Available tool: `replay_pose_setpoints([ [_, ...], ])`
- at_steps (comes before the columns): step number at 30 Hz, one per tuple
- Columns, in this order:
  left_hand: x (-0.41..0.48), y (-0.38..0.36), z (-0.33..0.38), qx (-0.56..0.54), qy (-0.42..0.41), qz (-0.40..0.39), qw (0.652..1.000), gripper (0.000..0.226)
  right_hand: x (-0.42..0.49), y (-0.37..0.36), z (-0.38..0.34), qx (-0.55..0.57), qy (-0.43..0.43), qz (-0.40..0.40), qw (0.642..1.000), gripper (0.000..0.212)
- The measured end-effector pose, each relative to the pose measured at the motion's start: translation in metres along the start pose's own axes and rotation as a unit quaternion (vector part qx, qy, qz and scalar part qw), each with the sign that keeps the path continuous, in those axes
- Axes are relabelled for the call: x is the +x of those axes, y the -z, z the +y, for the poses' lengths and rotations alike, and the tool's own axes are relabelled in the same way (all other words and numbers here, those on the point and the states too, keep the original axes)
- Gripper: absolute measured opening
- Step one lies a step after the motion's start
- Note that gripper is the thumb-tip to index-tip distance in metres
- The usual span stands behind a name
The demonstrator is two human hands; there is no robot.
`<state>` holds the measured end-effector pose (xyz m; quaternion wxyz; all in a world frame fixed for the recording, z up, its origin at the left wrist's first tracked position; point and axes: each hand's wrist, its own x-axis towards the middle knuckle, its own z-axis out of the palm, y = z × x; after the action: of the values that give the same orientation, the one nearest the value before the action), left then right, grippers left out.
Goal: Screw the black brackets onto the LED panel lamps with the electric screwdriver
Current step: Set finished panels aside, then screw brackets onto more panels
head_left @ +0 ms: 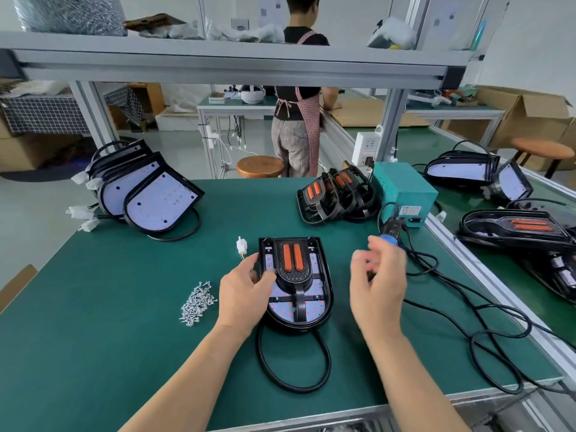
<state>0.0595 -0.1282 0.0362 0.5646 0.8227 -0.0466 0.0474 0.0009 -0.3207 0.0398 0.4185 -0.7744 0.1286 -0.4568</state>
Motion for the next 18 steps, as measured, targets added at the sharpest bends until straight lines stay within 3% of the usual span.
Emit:
replay_pose_setpoints([
  [3,0.002,-0.001,-0.003,0.004,-0.007,0.026,1.0,0.04,-0.029,-0.006,-0.02,0.01,-0.088,-0.139,0.986,0.034],
  [5,0.002,-0.001,-0.005,-0.007,-0.009,0.027,1.0,0.038,-0.037,-0.009,-0.027,-0.039,-0.152,-0.226,0.961,0.054],
  [7,0.003,0.0,-0.006,-0.024,-0.007,0.017,1.0,0.028,-0.032,-0.01,-0.031,-0.063,-0.192,-0.271,0.941,0.065],
  [9,0.003,0.002,-0.007,-0.044,0.003,0.01,0.999,0.029,-0.024,-0.012,-0.034,-0.008,-0.267,-0.302,0.915,0.069],
  [10,0.004,0.003,-0.006,-0.061,0.009,0.004,0.998,0.032,-0.02,-0.015,-0.035,0.054,-0.325,-0.304,0.894,0.066],
  [12,0.004,0.006,-0.006,-0.105,0.029,-0.016,0.994,0.035,-0.012,-0.02,-0.034,0.215,-0.438,-0.301,0.819,0.04],
  [14,0.003,0.008,-0.004,-0.128,0.038,-0.037,0.99,0.041,-0.009,-0.024,-0.032,0.3,-0.493,-0.297,0.761,0.021],
  [18,0.002,0.009,-0.005,-0.161,0.023,-0.074,0.984,0.048,-0.008,-0.032,-0.031,0.306,-0.505,-0.301,0.749,0.02],
])
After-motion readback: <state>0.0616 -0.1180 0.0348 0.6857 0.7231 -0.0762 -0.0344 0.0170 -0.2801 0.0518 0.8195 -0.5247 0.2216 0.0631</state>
